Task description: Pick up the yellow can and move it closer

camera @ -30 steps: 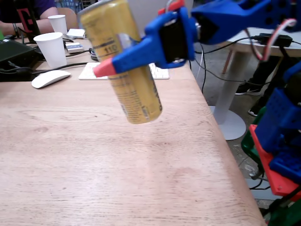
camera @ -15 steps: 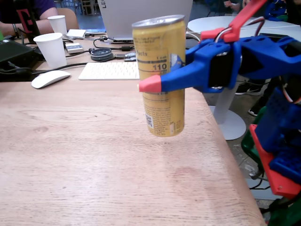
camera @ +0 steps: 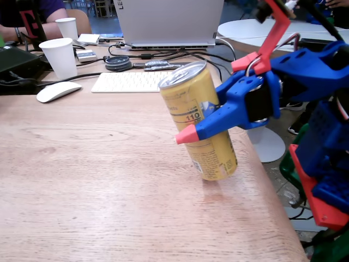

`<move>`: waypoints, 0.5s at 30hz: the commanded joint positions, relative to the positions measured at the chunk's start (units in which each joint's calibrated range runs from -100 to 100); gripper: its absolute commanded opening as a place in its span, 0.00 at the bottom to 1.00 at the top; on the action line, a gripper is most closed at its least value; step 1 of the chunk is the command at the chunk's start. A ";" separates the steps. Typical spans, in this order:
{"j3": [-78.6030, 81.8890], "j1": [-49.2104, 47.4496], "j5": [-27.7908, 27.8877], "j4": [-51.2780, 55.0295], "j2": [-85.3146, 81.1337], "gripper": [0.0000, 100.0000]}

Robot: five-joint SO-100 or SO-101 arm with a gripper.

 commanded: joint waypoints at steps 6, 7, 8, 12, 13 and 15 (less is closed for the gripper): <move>-0.30 -0.67 0.05 -0.35 -2.88 0.12; -0.30 -0.67 0.05 -0.35 -2.88 0.12; -0.30 -0.67 0.05 -0.35 -2.88 0.12; -0.21 -0.84 -0.15 -0.35 -2.96 0.12; -0.21 -0.84 0.00 -0.35 -3.05 0.12; -0.21 -0.84 0.05 -0.35 -3.05 0.12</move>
